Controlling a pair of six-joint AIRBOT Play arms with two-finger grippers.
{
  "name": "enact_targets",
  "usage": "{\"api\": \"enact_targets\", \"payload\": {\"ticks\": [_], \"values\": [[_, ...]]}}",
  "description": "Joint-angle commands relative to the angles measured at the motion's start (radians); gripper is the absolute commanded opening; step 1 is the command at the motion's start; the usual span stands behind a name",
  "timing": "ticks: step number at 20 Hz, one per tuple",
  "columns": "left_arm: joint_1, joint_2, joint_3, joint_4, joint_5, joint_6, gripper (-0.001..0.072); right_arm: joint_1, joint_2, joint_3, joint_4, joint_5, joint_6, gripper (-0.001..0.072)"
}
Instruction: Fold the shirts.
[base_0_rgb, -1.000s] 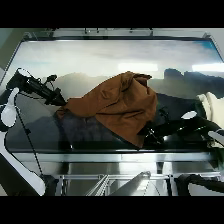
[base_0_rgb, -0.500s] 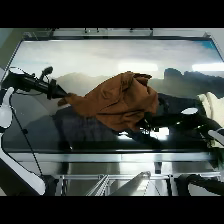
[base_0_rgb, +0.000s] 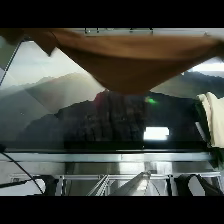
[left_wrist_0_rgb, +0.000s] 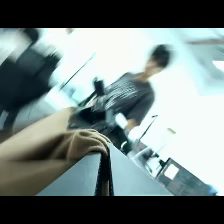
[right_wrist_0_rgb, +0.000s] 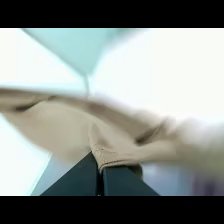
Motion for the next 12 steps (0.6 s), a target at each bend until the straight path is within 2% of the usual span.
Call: {"api": "enact_targets", "payload": {"ticks": [1, 4, 6, 7, 9, 12], "values": [[0.129, 0.275, 0.001, -0.239, 0.113, 0.006, 0.0031, -0.228, 0.074, 0.299, 0.143, 0.055, -0.018, 0.0015], [0.362, 0.413, 0.001, -0.209, 0.166, -0.042, 0.0032, -0.240, 0.028, 0.446, 0.148, 0.003, -0.018, 0.0015], [0.472, 0.455, 0.001, -0.117, 0.185, -0.067, 0.0032, -0.226, -0.018, 0.480, 0.158, -0.009, -0.022, 0.0015], [0.484, 0.464, 0.000, -0.045, 0.198, -0.069, 0.0033, -0.217, -0.040, 0.480, 0.152, -0.014, -0.028, 0.0015], [0.417, 0.454, 0.000, 0.208, 0.222, -0.102, 0.0033, -0.150, -0.113, 0.479, 0.090, -0.006, -0.029, 0.0015], [0.122, 0.346, 0.000, 0.649, 0.270, -0.143, 0.0033, 0.091, -0.268, 0.459, -0.078, -0.040, -0.029, 0.0015]]}}
